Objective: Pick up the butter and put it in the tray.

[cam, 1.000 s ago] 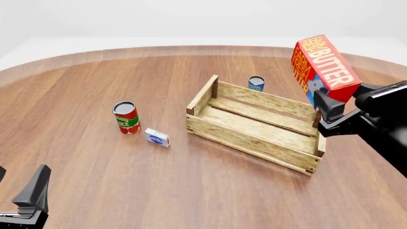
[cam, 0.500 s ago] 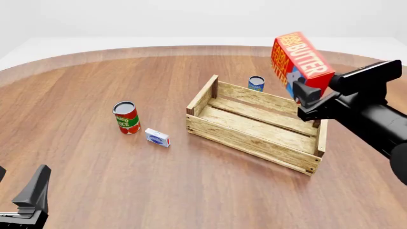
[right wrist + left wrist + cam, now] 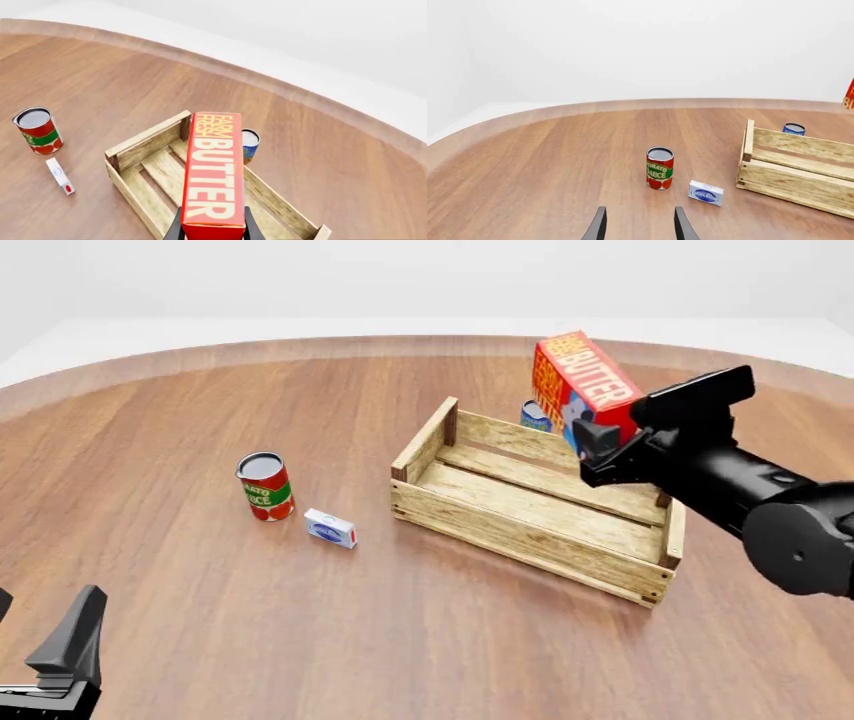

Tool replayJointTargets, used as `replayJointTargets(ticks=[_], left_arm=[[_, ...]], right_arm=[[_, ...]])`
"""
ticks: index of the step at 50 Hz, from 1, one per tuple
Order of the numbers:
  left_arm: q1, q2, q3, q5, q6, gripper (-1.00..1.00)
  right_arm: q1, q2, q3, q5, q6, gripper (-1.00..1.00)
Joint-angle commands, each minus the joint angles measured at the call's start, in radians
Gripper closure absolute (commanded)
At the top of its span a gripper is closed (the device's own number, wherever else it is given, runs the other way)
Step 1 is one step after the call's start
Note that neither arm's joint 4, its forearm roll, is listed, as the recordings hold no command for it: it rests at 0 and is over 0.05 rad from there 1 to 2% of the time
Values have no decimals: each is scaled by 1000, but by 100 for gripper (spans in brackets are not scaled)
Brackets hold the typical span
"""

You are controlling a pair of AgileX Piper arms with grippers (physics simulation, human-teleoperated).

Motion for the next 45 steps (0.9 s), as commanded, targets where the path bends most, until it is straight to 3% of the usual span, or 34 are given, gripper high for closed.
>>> replayJointTargets(ticks=[1, 45], left_arm=[[0, 0, 0, 0, 0, -100], [0, 0, 0, 0, 0, -100]], right_arm=[[3, 77, -39, -30, 26, 100], [-17, 349, -157, -97, 54, 100]])
